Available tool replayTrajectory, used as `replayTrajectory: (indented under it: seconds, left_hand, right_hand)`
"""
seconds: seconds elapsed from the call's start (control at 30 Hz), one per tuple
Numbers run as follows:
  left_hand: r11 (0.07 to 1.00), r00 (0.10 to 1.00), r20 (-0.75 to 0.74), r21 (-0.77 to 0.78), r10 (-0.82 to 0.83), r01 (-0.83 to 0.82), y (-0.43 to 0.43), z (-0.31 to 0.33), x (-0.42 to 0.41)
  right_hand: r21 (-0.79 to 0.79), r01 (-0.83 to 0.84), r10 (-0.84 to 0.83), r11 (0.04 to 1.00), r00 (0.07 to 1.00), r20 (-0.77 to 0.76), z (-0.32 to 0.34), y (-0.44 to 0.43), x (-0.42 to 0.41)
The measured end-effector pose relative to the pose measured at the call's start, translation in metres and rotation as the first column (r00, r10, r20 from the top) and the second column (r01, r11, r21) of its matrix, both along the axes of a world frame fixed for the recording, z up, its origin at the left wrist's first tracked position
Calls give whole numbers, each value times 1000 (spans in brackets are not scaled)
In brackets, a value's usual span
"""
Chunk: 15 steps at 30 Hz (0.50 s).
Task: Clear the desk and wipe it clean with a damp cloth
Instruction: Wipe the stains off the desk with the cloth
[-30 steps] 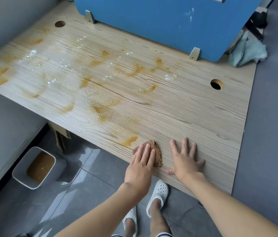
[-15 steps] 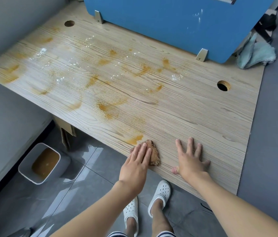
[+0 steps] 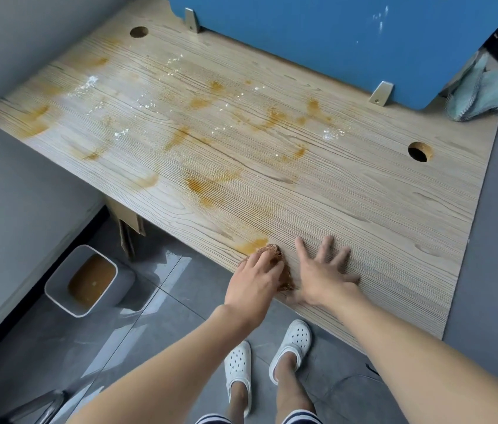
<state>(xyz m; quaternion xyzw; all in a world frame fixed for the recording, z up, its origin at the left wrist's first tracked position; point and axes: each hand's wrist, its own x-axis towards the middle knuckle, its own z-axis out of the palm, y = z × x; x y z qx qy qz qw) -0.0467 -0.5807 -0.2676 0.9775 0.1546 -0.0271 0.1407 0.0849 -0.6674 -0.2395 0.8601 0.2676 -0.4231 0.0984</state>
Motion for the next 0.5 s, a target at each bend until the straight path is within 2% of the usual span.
replayTrajectory:
  seconds: [0.17, 0.3, 0.5]
  left_hand:
    - [998, 998, 25, 10, 60, -61, 6, -4, -8]
    - [964, 965, 30, -62, 260, -258, 16, -7, -3]
    - [991, 990, 84, -84, 116, -109, 6, -11, -3]
  right_hand:
    - [8, -15, 14, 1000, 997, 78, -4, -2, -6]
    - [-4, -13, 13, 1000, 997, 70, -1, 0, -5]
    - [-5, -5, 5, 1000, 997, 72, 1, 1, -5]
